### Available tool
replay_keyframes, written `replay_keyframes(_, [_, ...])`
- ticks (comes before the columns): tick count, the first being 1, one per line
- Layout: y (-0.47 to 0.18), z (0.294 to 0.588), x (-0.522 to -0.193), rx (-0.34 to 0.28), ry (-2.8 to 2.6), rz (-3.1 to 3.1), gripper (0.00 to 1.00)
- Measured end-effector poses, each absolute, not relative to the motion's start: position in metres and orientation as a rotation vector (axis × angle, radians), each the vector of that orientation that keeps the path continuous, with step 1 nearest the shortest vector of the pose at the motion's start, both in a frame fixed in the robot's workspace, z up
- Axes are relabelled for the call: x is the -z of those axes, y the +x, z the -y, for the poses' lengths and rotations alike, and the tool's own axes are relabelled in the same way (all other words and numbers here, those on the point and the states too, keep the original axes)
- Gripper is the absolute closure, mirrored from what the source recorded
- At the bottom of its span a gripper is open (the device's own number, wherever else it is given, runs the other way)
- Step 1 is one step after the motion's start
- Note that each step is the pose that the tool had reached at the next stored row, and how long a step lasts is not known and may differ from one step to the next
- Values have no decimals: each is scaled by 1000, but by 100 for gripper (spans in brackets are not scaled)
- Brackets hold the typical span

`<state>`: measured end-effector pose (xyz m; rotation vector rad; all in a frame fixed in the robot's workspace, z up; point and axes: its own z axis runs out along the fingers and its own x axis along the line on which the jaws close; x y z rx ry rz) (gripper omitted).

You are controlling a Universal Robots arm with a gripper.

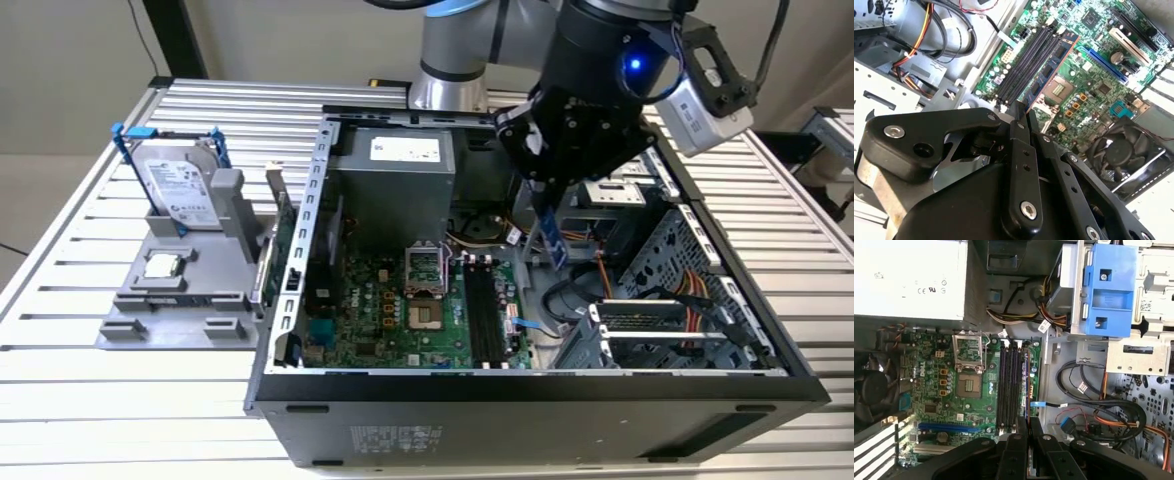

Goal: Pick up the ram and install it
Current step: 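Insert the ram into the slot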

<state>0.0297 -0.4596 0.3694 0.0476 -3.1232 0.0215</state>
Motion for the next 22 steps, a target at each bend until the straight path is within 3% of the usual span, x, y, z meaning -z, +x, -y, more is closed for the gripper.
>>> replay_keyframes(22, [36, 461, -366, -21, 27, 3123, 100])
